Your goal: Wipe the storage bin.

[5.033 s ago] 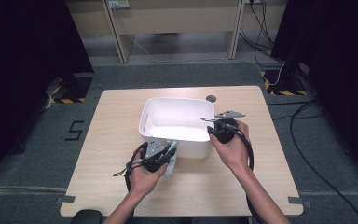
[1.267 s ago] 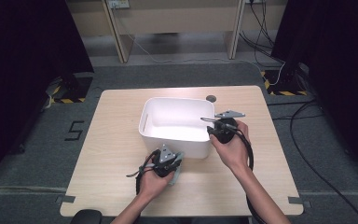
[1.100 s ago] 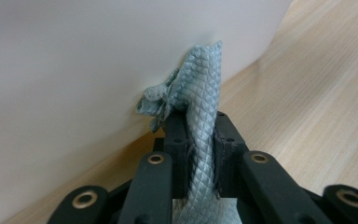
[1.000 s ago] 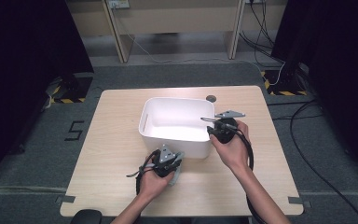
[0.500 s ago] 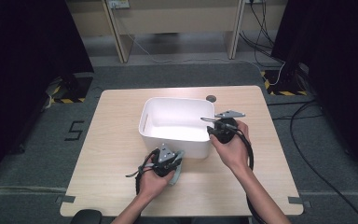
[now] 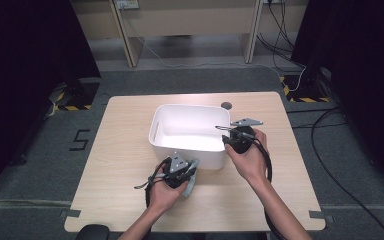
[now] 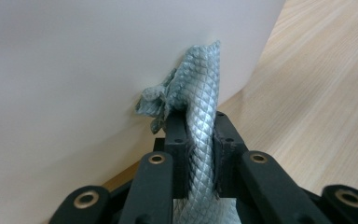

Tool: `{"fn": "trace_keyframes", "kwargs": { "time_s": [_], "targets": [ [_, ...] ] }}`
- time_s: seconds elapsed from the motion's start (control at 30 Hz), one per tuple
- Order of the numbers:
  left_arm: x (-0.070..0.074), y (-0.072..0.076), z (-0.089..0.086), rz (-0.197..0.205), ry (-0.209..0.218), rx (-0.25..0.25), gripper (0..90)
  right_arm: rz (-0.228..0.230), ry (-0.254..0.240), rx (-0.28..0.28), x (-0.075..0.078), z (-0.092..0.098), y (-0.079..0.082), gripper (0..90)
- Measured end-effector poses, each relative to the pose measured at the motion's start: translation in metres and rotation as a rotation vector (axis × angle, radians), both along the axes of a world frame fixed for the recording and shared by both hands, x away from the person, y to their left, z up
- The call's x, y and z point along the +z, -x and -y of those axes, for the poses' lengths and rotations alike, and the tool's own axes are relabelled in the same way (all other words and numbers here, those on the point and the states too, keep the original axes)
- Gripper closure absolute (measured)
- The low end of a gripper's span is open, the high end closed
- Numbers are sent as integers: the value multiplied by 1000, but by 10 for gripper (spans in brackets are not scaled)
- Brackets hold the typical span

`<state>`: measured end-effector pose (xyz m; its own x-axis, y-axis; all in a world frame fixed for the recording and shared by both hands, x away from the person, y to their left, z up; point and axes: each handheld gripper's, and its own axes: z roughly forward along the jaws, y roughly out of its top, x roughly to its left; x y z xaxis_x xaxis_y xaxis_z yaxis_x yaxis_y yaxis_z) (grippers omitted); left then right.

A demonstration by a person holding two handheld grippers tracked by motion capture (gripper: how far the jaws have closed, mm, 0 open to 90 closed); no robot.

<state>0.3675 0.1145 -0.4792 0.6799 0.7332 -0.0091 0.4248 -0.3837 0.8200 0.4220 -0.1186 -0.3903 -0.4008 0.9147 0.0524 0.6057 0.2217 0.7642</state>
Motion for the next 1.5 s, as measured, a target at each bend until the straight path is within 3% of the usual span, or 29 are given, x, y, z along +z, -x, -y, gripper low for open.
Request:
{"fn": "trace_keyframes", "kwargs": {
  "time_s": [1.5],
  "targets": [
    [29, 3, 0, 33, 62, 7, 798, 9, 4, -2, -1, -4, 0, 684]
  ]
}}
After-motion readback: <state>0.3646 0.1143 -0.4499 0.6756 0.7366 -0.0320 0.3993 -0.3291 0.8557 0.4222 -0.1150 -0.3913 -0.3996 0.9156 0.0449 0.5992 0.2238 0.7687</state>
